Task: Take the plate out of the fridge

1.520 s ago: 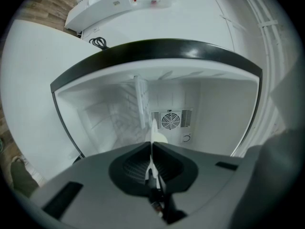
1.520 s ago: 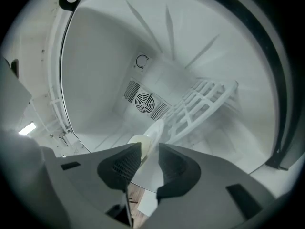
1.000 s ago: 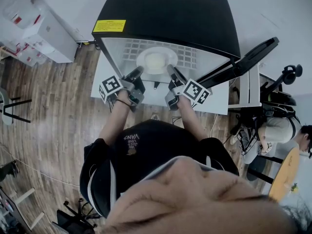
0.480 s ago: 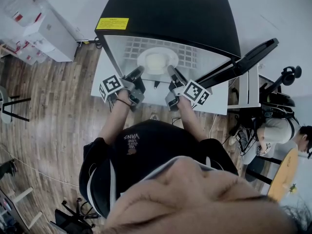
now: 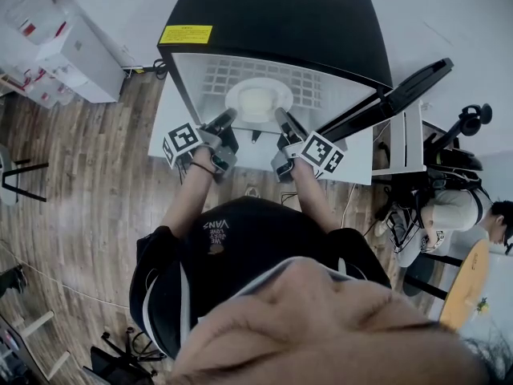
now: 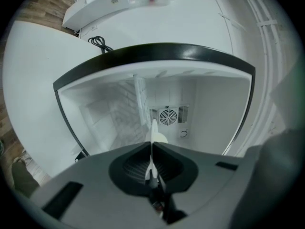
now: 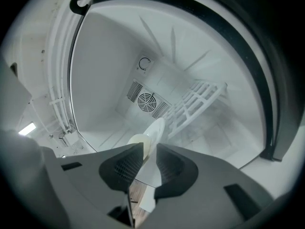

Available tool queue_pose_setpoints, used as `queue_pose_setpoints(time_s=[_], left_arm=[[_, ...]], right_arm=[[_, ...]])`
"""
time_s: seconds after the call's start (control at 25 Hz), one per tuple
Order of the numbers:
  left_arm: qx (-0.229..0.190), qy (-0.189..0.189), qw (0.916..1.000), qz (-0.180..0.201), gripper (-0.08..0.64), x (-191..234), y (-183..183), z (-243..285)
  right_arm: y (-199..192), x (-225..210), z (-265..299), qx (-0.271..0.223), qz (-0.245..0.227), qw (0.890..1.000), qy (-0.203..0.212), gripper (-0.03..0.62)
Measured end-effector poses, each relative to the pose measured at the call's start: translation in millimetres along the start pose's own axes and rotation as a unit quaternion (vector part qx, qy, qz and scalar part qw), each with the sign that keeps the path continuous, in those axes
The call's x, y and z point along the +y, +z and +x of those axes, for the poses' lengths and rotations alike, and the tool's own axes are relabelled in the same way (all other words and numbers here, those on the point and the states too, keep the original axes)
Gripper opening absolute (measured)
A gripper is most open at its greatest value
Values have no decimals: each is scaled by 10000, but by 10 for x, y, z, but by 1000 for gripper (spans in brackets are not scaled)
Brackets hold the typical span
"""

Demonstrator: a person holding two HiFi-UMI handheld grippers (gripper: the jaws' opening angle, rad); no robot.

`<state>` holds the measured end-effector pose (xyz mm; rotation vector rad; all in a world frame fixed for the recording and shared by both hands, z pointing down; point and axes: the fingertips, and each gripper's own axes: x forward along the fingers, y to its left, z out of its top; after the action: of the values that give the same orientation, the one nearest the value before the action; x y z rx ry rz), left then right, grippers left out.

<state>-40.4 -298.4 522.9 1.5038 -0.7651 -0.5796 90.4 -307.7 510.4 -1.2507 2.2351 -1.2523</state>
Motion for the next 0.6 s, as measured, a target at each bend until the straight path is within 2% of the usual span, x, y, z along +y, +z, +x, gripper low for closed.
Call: queue_pose_setpoints(time_s=[0.6], left_arm=[[146, -12, 9999, -6, 28, 20, -192, -222]], right_arm=[[-190, 83, -274, -77, -53, 9999, -115, 92]])
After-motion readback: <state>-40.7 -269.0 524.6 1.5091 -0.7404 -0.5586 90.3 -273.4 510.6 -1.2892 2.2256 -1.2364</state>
